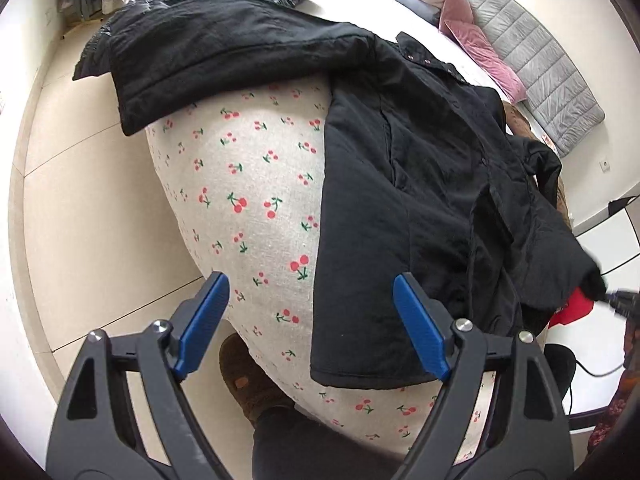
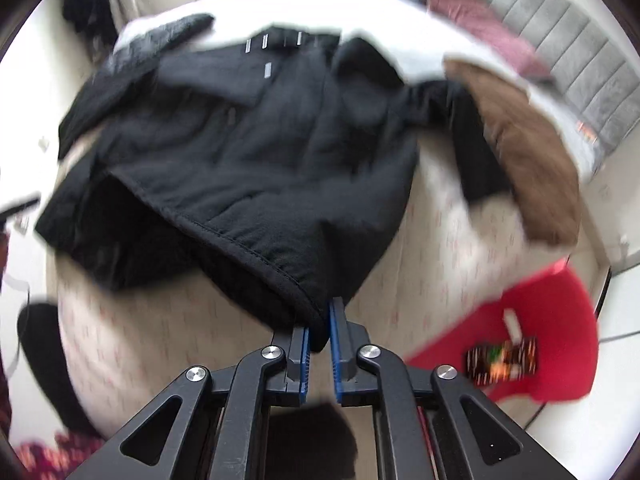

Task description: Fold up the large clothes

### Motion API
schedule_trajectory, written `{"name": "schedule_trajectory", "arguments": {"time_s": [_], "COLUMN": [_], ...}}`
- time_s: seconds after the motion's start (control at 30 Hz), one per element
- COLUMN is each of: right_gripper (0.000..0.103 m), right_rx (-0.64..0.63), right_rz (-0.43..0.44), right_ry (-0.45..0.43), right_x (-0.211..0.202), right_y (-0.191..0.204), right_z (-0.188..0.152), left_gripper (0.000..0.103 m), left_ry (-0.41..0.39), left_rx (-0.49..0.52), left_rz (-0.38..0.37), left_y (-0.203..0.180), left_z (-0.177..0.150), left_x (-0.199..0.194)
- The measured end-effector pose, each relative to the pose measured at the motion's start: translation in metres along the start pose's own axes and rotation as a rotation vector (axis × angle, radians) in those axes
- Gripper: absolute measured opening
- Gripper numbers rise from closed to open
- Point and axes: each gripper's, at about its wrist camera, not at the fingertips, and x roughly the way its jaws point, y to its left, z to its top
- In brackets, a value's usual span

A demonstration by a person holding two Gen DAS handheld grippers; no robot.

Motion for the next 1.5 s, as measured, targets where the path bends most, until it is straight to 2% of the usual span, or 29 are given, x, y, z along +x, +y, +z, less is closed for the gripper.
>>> {"name": "schedule_trajectory", "arguments": {"time_s": [0.03, 0.1, 0.13, 0.2, 0.23, 0.27, 0.33, 0.4, 0.43, 0.5, 0.53, 0.57, 0.6, 0.63, 0.67, 0.7, 0.83, 0.93, 0.97, 1.0, 1.07, 1.1, 1.13, 1.17, 1.23, 1.27, 1.3, 1.43, 1.5], "right_gripper": [0.023, 0.028, 0.031, 0.057, 0.063, 0.068, 0.069, 0.069, 0.069, 0.069, 0.068, 0.063, 0.044, 0.036, 0.019, 0.010, 0.006, 0.006, 0.006, 0.008, 0.015, 0.019, 0.020, 0.025, 0.035, 0.045, 0.050, 0.054, 0.058], "right_rx": [0.005, 0.038, 0.061, 0.114, 0.140, 0.164, 0.227, 0.290, 0.324, 0.392, 0.416, 0.440, 0.459, 0.473, 0.465, 0.453, 0.441, 0.441, 0.438, 0.432, 0.443, 0.455, 0.460, 0.461, 0.459, 0.456, 0.447, 0.376, 0.354], "right_rz": [0.035, 0.145, 0.190, 0.277, 0.319, 0.348, 0.394, 0.379, 0.363, 0.333, 0.324, 0.323, 0.354, 0.386, 0.403, 0.437, 0.426, 0.351, 0.306, 0.271, 0.228, 0.206, 0.194, 0.194, 0.211, 0.214, 0.215, 0.241, 0.246], "right_ry": [0.042, 0.057, 0.040, -0.030, -0.070, -0.098, -0.125, -0.109, -0.087, -0.020, 0.012, 0.045, 0.061, 0.046, 0.023, -0.008, -0.169, -0.205, -0.179, -0.150, -0.078, -0.042, -0.041, -0.059, -0.106, -0.126, -0.139, -0.170, -0.174], "right_x": [0.005, 0.006, 0.004, -0.003, -0.003, -0.002, 0.015, 0.043, 0.060, 0.097, 0.113, 0.128, 0.137, 0.138, 0.135, 0.127, 0.067, 0.042, 0.041, 0.045, 0.057, 0.063, 0.069, 0.066, 0.053, 0.048, 0.046, 0.037, 0.039], "right_y": [-0.007, -0.020, -0.026, -0.041, -0.048, -0.052, -0.064, -0.071, -0.075, -0.085, -0.087, -0.087, -0.087, -0.086, -0.085, -0.085, -0.101, -0.116, -0.120, -0.120, -0.121, -0.123, -0.124, -0.126, -0.122, -0.118, -0.116, -0.087, -0.075], "right_z": [-0.016, -0.038, -0.044, -0.048, -0.047, -0.044, -0.035, -0.023, -0.018, -0.012, -0.011, -0.011, -0.012, -0.013, -0.013, -0.013, -0.019, -0.024, -0.024, -0.023, -0.021, -0.022, -0.022, -0.022, -0.013, -0.009, -0.003, 0.019, 0.032], "left_gripper": [0.084, 0.084, 0.084, 0.084, 0.084, 0.084, 0.084, 0.072, 0.067, 0.051, 0.045, 0.027, 0.012, 0.011, 0.009, 0.008, 0.006, 0.007, 0.008, 0.015, 0.029, 0.031, 0.033, 0.038, 0.051, 0.056, 0.056, 0.056, 0.056], "left_ry": [0.009, 0.027, 0.032, 0.046, 0.054, 0.063, 0.085, 0.114, 0.131, 0.142, 0.141, 0.145, 0.147, 0.141, 0.139, 0.137, 0.096, 0.135, 0.169, 0.210, 0.316, 0.329, 0.306, 0.273, 0.185, 0.149, 0.112, 0.030, 0.029], "left_rx": [0.003, 0.005, 0.003, -0.011, -0.026, -0.036, -0.052, -0.063, -0.068, -0.073, -0.066, -0.062, -0.056, -0.044, -0.022, -0.015, -0.045, -0.023, -0.004, 0.029, 0.114, 0.136, 0.157, 0.163, 0.152, 0.152, 0.162, 0.232, 0.273], "left_rz": [-0.009, -0.025, -0.032, -0.062, -0.081, -0.098, -0.125, -0.141, -0.152, -0.160, -0.158, -0.171, -0.190, -0.192, -0.178, -0.180, -0.286, -0.296, -0.266, -0.211, -0.017, 0.092, 0.184, 0.200, 0.177, 0.165, 0.153, 0.064, -0.005], "left_y": [0.000, 0.000, 0.000, 0.001, 0.001, 0.001, 0.000, -0.003, -0.004, -0.008, -0.012, -0.016, -0.021, -0.027, -0.036, -0.044, -0.066, -0.078, -0.081, -0.084, -0.087, -0.085, -0.082, -0.082, -0.085, -0.088, -0.093, -0.134, -0.152], "left_z": [0.000, 0.000, 0.000, 0.002, 0.002, 0.002, 0.000, -0.004, -0.006, -0.011, -0.014, -0.016, -0.017, -0.019, -0.020, -0.022, -0.027, -0.042, -0.047, -0.056, -0.075, -0.081, -0.085, -0.085, -0.077, -0.074, -0.069, -0.053, -0.052], "left_x": [0.003, 0.010, 0.013, 0.021, 0.026, 0.030, 0.038, 0.045, 0.047, 0.046, 0.042, 0.040, 0.035, 0.028, 0.021, 0.014, -0.033, -0.050, -0.046, -0.038, -0.017, -0.010, -0.010, -0.014, -0.028, -0.034, -0.039, -0.037, -0.021]}}
